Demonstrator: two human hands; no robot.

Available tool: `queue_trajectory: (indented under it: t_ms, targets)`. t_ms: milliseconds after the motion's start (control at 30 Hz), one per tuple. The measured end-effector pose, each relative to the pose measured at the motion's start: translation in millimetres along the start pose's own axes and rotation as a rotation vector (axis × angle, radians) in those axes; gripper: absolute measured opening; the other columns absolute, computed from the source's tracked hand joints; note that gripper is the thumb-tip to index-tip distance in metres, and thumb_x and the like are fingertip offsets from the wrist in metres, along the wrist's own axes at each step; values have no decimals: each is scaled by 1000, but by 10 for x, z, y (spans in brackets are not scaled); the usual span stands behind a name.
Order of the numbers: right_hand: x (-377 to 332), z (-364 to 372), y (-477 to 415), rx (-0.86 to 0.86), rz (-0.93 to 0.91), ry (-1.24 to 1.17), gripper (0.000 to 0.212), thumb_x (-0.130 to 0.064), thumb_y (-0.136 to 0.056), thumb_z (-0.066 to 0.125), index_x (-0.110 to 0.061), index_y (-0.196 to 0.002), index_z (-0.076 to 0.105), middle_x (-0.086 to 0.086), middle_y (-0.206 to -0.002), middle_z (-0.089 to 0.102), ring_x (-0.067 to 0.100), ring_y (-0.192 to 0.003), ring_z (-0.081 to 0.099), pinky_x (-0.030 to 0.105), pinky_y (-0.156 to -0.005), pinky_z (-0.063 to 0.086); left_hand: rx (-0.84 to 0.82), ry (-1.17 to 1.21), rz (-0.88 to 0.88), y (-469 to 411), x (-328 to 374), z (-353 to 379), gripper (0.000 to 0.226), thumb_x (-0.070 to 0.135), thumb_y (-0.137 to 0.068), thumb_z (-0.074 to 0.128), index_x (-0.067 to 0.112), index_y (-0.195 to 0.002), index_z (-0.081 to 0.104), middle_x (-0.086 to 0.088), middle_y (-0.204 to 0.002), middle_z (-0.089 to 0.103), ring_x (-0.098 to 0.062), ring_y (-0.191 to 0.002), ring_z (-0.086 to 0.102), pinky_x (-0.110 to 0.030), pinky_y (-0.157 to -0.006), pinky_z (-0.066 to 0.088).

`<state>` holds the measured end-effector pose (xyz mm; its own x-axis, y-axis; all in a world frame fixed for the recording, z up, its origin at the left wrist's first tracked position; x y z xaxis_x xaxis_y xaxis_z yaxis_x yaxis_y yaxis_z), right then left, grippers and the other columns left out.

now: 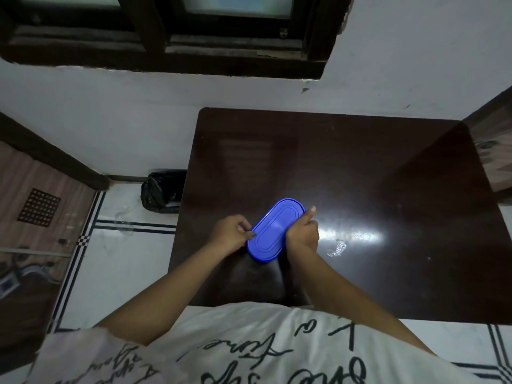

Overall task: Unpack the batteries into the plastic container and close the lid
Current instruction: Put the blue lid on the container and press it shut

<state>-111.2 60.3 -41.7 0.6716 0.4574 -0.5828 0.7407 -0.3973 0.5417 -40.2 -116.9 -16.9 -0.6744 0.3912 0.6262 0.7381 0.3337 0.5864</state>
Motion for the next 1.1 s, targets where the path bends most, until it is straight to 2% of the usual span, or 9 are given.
queue_trajectory:
  t_ms: [233, 433, 533, 667, 733, 800, 933, 1000, 1100]
  targets:
    - [-157, 44, -175, 72, -160, 162, 74, -53, -103, 12, -5, -114, 66, 19, -108, 70, 40, -103, 63, 40, -82, 45, -12, 134, -114, -14, -65, 155, 20, 11, -78, 80, 14, -76, 60, -3, -58, 64, -18, -53, 62, -39, -68, 59]
    - [-232, 93, -256, 59, -226, 204, 71, -45, -106, 15, 1, -103, 68, 21, -101, 70, 41, -97, 65, 40, -80, 48, -57, 187, -187, 37, -34, 216, 20, 10, -82, 77, 11, -84, 57, -4, -62, 62, -12, -50, 60, -25, -52, 52]
    - [-377, 137, -273, -23, -384, 237, 67, -47, -105, 18, -2, -105, 68, 22, -103, 70, 42, -99, 63, 40, -79, 47, -82, 224, -227, 79, -12, 295, 25, 12, -82, 77, 14, -84, 52, -4, -63, 61, -9, -46, 60, -24, -50, 50]
    - [-677, 236, -228, -293, -662, 262, 56, -46, -105, 29, -5, -102, 66, 19, -103, 70, 38, -99, 63, 34, -73, 39, -136, 204, -221, 182, 3, 458, 33, 25, -81, 78, 15, -79, 47, -4, -64, 62, -8, -40, 57, -14, -35, 35]
    - [-710, 234, -148, -405, -734, 220, 53, -46, -105, 32, -8, -95, 68, 11, -98, 70, 28, -94, 63, 30, -73, 39, -151, 168, -207, 222, -4, 509, 36, 37, -79, 78, 16, -76, 50, -5, -67, 64, -12, -45, 56, -17, -39, 36]
    - [-601, 204, -83, -331, -784, 276, 52, -48, -104, 32, -10, -91, 64, 10, -98, 69, 28, -92, 63, 31, -70, 39, -164, 169, -225, 251, -4, 484, 38, 49, -80, 73, 16, -79, 54, -6, -75, 67, -14, -50, 57, -20, -46, 37]
    - [-173, 109, -18, -72, -602, 458, 59, -56, -101, 28, -7, -93, 61, 15, -104, 65, 37, -98, 61, 39, -75, 45, -137, 312, -344, 168, -16, 229, 36, 55, -92, 53, 19, -91, 52, -2, -84, 65, -16, -61, 62, -25, -61, 38]
    - [-68, 96, -12, -73, -487, 426, 61, -61, -99, 25, -11, -86, 57, 13, -100, 66, 35, -92, 62, 37, -73, 43, -38, 353, -357, 51, -52, 70, 32, 51, -94, 53, 19, -95, 50, -2, -87, 64, -16, -61, 61, -25, -61, 39]
    - [-99, 90, -63, -93, -414, 398, 69, -58, -101, 17, -8, -93, 65, 13, -97, 69, 35, -92, 64, 36, -73, 43, 73, 384, -316, -93, -52, -104, 29, 42, -93, 60, 19, -106, 48, -2, -87, 64, -15, -60, 60, -24, -56, 39]
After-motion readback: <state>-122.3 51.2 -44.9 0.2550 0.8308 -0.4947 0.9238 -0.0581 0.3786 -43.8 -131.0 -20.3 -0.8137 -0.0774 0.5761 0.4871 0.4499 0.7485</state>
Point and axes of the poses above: each hand's wrist, its own y-axis away from the middle knuckle, its own z-axis out of the palm, x = y × z, the point moved 3 cm from there along -y, towards the middle knuckle
